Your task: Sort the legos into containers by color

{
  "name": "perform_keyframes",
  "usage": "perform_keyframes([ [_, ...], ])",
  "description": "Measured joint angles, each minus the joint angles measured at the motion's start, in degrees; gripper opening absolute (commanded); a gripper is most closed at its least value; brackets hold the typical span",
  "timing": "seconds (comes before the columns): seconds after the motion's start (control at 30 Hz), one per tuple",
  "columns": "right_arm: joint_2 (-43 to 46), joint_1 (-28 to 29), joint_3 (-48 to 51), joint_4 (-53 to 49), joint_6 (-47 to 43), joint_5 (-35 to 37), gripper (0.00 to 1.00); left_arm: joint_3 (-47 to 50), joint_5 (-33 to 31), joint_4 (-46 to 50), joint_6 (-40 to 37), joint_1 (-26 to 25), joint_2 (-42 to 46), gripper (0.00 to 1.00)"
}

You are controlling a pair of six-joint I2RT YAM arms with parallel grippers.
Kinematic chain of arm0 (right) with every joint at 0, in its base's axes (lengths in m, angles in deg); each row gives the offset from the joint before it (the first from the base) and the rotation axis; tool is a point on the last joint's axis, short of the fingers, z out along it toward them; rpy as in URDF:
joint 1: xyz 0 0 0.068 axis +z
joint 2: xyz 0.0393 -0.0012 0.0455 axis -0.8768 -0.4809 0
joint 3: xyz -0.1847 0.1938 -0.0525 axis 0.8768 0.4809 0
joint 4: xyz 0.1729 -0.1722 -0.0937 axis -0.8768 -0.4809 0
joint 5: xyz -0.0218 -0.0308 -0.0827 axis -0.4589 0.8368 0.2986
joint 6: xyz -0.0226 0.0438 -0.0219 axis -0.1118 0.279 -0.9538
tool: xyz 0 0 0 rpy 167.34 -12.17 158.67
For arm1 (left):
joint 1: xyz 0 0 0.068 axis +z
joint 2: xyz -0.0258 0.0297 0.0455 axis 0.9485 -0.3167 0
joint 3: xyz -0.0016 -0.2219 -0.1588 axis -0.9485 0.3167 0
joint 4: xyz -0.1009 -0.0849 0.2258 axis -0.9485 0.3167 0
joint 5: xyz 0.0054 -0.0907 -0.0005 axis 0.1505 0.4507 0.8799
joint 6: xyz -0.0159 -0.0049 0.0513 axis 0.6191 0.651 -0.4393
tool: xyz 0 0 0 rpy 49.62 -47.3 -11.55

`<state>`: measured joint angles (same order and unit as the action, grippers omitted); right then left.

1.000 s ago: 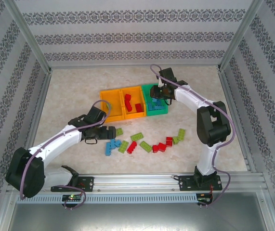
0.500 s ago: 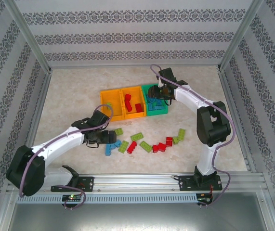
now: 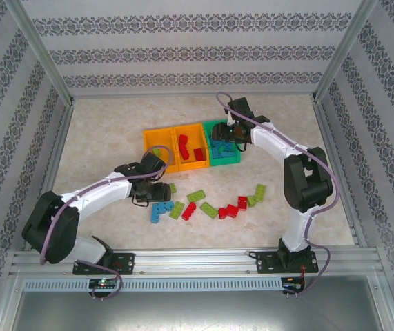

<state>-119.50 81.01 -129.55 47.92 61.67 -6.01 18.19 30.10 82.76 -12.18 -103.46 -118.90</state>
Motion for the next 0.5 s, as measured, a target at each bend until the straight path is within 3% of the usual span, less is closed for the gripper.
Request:
perform_keyframes([
  [0.5, 4.72, -0.92, 3.15, 0.28, 1.53, 1.25, 0.68, -2.8, 0.83, 0.04, 0.52, -0.74, -6.38, 0.39],
])
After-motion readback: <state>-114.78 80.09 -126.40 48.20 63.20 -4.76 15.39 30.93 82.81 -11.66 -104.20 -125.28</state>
